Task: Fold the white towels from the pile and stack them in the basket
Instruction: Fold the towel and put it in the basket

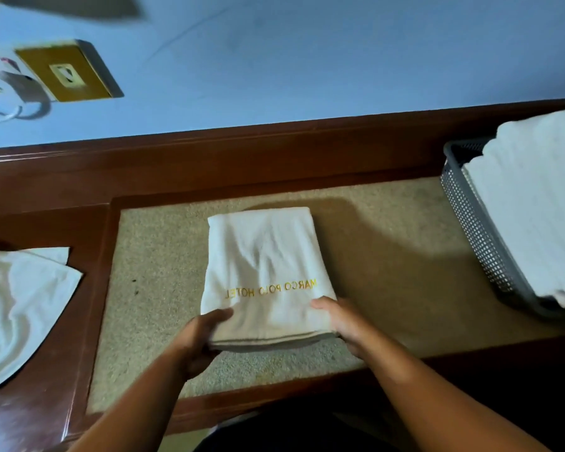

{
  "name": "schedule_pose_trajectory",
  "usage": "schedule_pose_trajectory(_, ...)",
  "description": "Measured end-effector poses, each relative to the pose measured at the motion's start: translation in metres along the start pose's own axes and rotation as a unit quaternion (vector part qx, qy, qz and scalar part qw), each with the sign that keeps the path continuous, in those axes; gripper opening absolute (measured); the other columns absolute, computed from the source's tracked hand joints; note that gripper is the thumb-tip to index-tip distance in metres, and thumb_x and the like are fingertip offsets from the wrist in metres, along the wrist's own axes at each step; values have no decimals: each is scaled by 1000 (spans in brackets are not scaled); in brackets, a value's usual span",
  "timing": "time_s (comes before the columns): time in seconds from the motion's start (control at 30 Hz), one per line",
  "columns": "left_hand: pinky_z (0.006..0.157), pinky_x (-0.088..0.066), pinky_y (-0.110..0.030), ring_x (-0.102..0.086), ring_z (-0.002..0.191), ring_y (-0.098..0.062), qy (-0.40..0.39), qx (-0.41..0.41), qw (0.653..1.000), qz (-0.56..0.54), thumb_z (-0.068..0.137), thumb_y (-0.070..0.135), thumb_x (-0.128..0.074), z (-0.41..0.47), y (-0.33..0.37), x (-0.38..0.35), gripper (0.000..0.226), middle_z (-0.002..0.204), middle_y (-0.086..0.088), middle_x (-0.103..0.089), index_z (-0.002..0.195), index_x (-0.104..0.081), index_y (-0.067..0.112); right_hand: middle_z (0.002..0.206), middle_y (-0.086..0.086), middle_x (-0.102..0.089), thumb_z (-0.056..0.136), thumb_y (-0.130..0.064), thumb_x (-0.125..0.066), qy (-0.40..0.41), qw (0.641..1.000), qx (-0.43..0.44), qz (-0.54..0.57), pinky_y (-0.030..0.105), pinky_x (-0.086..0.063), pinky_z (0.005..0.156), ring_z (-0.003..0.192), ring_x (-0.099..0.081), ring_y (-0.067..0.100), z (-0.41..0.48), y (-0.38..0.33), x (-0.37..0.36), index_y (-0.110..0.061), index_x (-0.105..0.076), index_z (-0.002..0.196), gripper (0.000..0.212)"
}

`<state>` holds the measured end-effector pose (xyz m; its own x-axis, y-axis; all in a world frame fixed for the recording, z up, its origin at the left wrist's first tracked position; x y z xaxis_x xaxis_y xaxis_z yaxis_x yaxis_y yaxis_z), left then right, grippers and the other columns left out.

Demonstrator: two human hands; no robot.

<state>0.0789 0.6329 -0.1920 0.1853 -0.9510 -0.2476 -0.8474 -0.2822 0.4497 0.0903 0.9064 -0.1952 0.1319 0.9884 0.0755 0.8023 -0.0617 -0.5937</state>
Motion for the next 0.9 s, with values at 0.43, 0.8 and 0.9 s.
schedule_pose_trajectory(0.43,65,-62,-38,-74,83,-32,-179,-105,975,-80,73,-1,-55,-139,11,-201,50,108,-28,-70,122,-64,-6,98,20,-72,70,-14,-64,-45,955,59,288,37,-51,78,84,-70,29,-114,-62,166,2,-68,112,44)
schedule_pose_trajectory(0.8,105,-43,-64,-59,125,-40,-450,-331,829,18,81,1,-55,-228,67,-539,56,135,-20,-61,137,-55,3,90,10,-75,85,-11,-58,41,799,459,387,31,-59,83,86,-72,21,-240,-256,456,-4,-71,96,18)
schedule_pose_trajectory(0.9,104,-43,-66,-54,129,-44,-470,-295,832,-17,83,-9,-54,-202,22,-614,67,142,-23,-54,147,-41,5,95,6,-76,97,-17,-57,115,776,445,431,30,-59,78,89,-73,17,-221,-233,533,-7,-69,105,18)
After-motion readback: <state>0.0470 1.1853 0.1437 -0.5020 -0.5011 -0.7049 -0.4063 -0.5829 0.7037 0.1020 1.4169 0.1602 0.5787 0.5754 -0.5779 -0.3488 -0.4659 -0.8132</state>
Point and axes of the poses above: each hand's wrist, its own z-axis towards the middle knuckle, its own x-axis out of the back of the hand, y = z × x, the point moved 6 cm from there along z, towards the middle knuckle
